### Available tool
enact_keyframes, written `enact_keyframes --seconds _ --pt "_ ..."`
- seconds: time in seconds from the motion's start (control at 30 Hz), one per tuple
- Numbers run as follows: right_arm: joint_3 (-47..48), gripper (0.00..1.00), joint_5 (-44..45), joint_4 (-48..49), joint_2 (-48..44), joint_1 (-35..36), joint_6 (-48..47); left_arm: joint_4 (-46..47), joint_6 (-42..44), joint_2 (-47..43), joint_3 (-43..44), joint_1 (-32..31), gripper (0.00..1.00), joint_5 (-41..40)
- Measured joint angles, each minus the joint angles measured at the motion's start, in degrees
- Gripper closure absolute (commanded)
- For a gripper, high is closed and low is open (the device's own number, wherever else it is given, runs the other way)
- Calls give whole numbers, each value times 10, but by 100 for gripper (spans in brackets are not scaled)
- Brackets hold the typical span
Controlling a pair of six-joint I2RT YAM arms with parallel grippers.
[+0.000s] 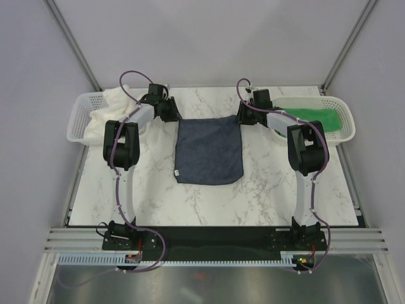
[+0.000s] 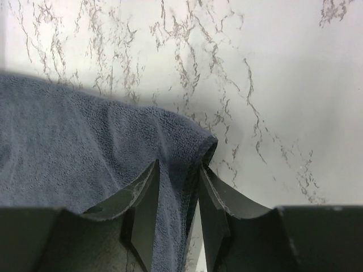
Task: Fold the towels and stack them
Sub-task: Fold the towel
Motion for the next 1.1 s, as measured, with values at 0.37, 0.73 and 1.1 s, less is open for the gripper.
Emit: enact_keyframes --seconds 0.37,0.73,1.1 --pt "6 59 -5 3 2 0 2 -2 0 2 -7 0 64 14" --pt "6 59 -11 5 2 0 11 2 0 -28 -49 0 60 19" --pt "-7 59 -13 13 2 0 17 3 0 -29 -57 0 60 32"
